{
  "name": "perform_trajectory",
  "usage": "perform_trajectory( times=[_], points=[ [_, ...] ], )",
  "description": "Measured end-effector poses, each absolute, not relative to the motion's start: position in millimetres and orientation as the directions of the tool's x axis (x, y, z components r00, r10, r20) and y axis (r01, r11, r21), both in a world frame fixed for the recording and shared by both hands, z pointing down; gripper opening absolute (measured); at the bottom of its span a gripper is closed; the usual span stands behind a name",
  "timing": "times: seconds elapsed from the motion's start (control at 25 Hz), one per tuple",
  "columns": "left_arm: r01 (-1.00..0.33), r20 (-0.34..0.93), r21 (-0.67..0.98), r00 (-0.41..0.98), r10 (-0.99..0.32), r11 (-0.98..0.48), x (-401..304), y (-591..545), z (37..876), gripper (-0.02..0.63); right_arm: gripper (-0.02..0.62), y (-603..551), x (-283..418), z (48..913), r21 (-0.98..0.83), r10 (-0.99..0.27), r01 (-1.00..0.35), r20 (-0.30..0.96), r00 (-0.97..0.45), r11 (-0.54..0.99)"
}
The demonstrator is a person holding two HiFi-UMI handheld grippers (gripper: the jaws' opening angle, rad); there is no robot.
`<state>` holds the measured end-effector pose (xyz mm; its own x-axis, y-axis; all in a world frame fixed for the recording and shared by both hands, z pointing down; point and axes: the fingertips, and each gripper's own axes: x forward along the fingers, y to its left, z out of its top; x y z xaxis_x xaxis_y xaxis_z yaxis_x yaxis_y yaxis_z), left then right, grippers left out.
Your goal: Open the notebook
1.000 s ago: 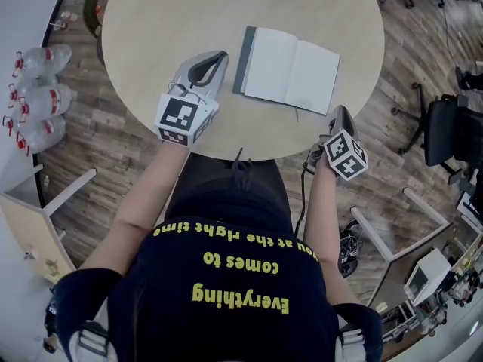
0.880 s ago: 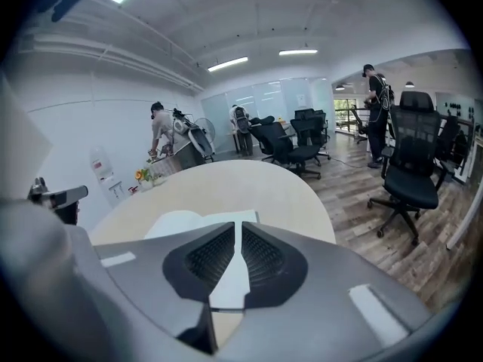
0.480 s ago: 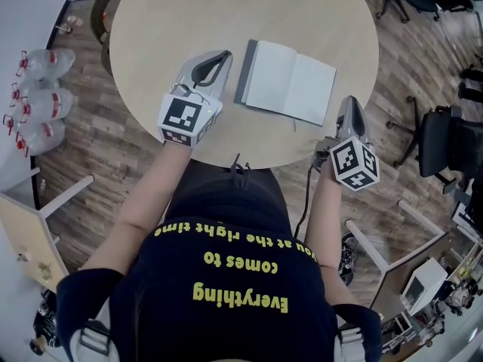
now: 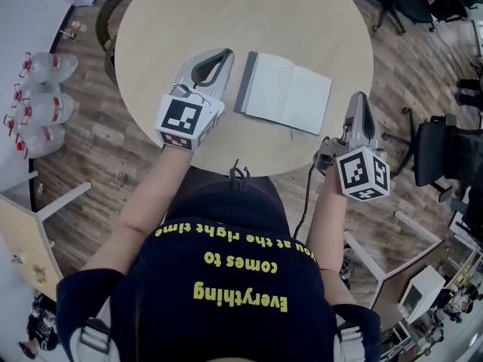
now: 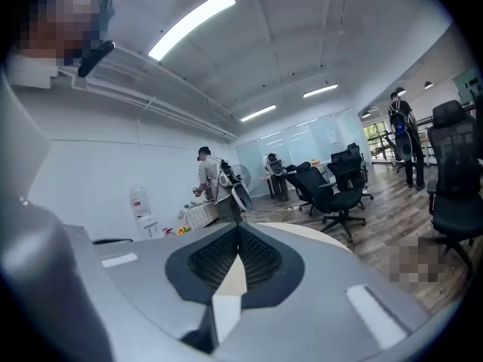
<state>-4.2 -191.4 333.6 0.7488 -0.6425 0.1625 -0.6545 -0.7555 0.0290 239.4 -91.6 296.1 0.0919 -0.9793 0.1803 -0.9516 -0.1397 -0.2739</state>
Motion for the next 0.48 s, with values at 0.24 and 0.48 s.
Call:
perform_trajectory(
  times=[0.24,0.48],
  points=[
    [-0.660,0.109,0.020,0.748,-0.654,-0.751,-6.0,-195.0,304.1,0.003,0.012,-98.6,220.4,259.5,-0.250,-0.994,-0.966,0.101,0.038,-0.062],
    [-0.674,0.069,0.004,0.737,-0.673,-0.738,-10.5,-193.8,277.7,0.003,0.012,-100.6,202.8,232.6,-0.139,-0.999,-0.990,0.042,0.003,-0.009]
  ],
)
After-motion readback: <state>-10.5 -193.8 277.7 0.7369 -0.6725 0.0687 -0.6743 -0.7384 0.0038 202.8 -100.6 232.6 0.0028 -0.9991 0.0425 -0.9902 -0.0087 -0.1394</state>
